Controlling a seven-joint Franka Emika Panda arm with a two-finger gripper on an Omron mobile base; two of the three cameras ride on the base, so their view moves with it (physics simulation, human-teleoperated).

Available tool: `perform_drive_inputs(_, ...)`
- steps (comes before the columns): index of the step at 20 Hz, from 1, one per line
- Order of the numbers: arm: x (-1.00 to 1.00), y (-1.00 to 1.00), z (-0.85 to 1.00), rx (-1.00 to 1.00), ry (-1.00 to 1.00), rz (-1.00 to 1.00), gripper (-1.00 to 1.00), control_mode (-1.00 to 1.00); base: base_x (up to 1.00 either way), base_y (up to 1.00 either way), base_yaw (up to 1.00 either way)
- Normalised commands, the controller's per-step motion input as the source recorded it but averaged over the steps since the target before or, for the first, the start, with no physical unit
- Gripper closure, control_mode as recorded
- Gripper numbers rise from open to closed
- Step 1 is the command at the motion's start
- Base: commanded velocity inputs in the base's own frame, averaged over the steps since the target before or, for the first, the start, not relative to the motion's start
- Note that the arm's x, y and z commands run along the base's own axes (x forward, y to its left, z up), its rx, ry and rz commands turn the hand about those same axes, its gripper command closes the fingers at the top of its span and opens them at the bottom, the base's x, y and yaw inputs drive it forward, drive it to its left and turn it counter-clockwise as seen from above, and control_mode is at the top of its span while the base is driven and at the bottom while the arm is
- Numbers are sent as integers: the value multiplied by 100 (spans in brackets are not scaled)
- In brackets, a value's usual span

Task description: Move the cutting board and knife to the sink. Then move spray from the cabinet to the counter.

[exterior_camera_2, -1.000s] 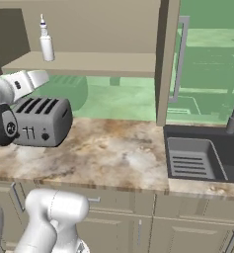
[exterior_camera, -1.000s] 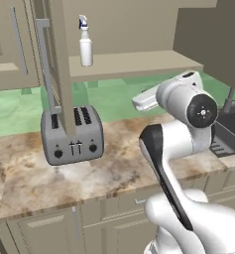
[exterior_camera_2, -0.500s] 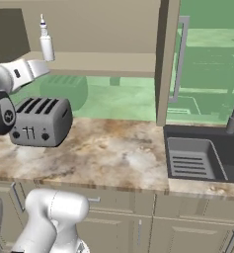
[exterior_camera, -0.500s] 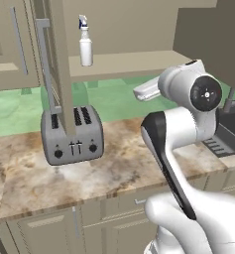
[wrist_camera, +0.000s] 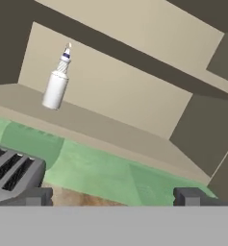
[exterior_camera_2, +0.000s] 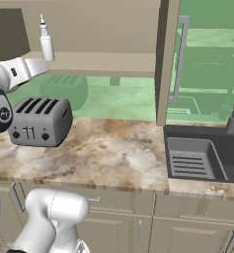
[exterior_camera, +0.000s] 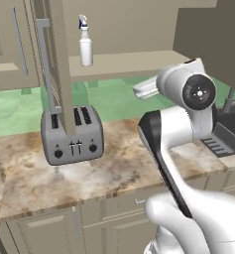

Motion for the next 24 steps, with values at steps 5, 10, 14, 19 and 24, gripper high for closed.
perform_drive_inputs(5,1,0,25,1,0,-6,-100,-100,0,0,0)
perform_drive_inputs(10,2,34,35,0,0,-2,-100,-100,0,0,0)
perform_drive_inputs(14,0,73,28,0,0,0,-100,-100,0,0,0)
perform_drive_inputs(19,0,82,1,0,0,-1,-100,-100,0,0,0)
perform_drive_inputs(24,0,14,-8,9,1,0,-100,-100,0,0,0)
